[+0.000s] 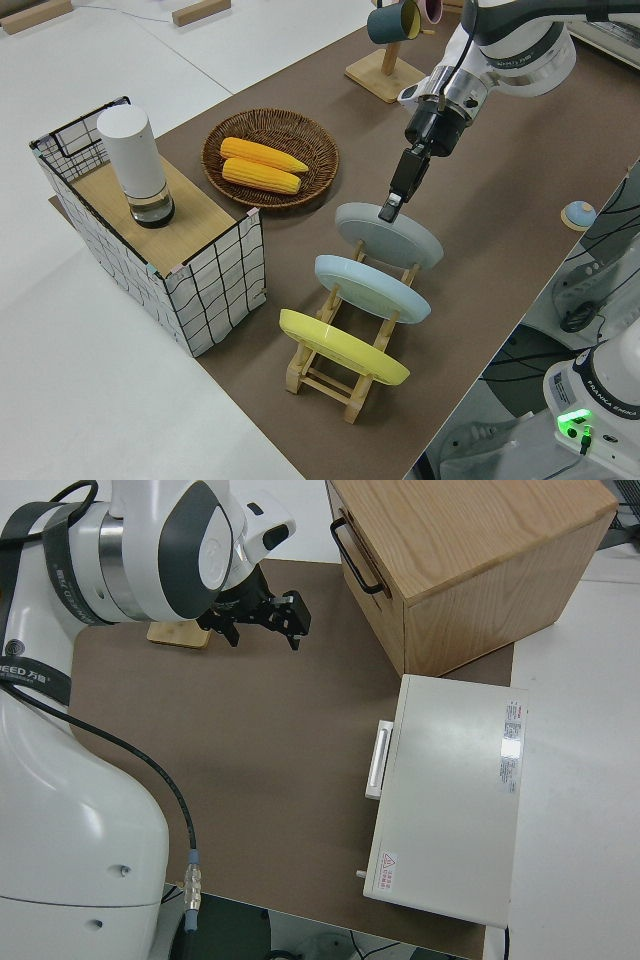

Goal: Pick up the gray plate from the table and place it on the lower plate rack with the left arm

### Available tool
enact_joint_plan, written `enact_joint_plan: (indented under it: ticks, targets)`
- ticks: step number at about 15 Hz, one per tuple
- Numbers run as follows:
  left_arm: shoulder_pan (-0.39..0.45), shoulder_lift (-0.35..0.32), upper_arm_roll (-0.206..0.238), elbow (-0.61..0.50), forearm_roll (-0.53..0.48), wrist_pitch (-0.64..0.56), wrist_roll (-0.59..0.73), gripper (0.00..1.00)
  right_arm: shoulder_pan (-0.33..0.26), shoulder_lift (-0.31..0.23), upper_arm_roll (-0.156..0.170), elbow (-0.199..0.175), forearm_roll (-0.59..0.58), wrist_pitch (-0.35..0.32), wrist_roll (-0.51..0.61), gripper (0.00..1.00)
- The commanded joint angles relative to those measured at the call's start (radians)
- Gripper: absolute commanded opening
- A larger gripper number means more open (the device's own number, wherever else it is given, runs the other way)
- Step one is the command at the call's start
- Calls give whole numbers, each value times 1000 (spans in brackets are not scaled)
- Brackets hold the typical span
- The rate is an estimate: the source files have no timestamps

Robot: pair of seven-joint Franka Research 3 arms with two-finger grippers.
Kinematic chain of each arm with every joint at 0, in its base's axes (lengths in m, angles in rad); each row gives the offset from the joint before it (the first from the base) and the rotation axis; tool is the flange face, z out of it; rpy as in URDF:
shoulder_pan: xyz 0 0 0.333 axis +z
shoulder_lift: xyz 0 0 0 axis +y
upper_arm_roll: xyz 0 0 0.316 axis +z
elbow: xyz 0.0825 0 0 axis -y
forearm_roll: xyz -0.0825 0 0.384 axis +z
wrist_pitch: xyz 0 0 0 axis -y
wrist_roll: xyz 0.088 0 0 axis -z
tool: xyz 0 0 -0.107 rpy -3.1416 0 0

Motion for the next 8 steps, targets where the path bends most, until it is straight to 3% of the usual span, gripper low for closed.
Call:
enact_joint_plan:
  ticks: [1, 6, 7, 8]
  targets:
    - [-3, 3, 5, -14, 23, -11, -24, 0, 5, 2, -4, 5, 3, -6, 4, 983]
    - [-4, 17, 2, -12, 14, -10, -27, 0, 5, 2, -4, 5, 3, -6, 4, 983]
    - [-4, 16, 2, -12, 14, -10, -27, 68, 5, 2, -4, 5, 3, -6, 4, 983]
    - [-4, 17, 2, -12, 14, -10, -27, 251, 5, 2, -4, 5, 3, -6, 4, 983]
